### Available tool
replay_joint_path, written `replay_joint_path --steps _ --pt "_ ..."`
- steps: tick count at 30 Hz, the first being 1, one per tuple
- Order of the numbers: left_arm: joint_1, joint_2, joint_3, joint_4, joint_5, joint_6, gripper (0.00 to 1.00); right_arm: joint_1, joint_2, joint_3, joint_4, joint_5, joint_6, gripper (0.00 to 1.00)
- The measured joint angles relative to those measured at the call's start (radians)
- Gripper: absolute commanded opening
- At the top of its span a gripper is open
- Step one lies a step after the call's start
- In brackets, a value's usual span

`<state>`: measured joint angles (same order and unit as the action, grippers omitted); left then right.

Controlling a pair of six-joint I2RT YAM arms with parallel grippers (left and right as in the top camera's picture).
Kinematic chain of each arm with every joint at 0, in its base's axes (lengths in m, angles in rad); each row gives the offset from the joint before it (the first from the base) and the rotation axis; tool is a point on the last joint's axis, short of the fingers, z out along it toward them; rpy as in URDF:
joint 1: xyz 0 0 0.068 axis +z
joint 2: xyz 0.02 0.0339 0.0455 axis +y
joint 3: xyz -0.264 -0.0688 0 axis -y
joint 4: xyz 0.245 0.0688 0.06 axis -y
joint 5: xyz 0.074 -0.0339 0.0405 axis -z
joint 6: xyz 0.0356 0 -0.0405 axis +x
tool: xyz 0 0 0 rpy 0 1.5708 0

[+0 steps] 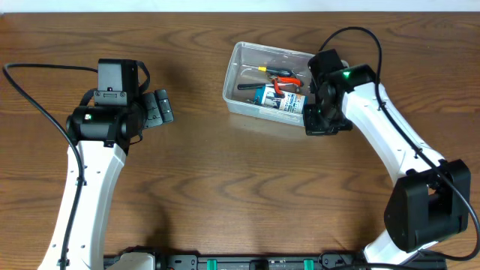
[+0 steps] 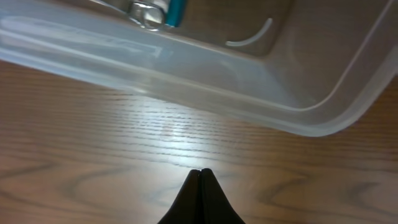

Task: Pack container
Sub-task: 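Open the right gripper to release the pliers and nudge the container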

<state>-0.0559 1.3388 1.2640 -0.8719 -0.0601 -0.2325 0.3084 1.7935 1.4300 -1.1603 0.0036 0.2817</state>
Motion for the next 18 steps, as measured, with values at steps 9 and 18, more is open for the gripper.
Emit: replay_joint_path --steps 9,18 --pt "0.000 0.000 0.000 0.000 0.000 0.000 0.98 -0.047 0.000 -0.038 0.056 0.031 0.000 0.01" --pt "0.000 0.000 0.000 0.000 0.000 0.000 0.98 -0.097 0.000 -0.039 0.098 0.035 -0.002 0.01"
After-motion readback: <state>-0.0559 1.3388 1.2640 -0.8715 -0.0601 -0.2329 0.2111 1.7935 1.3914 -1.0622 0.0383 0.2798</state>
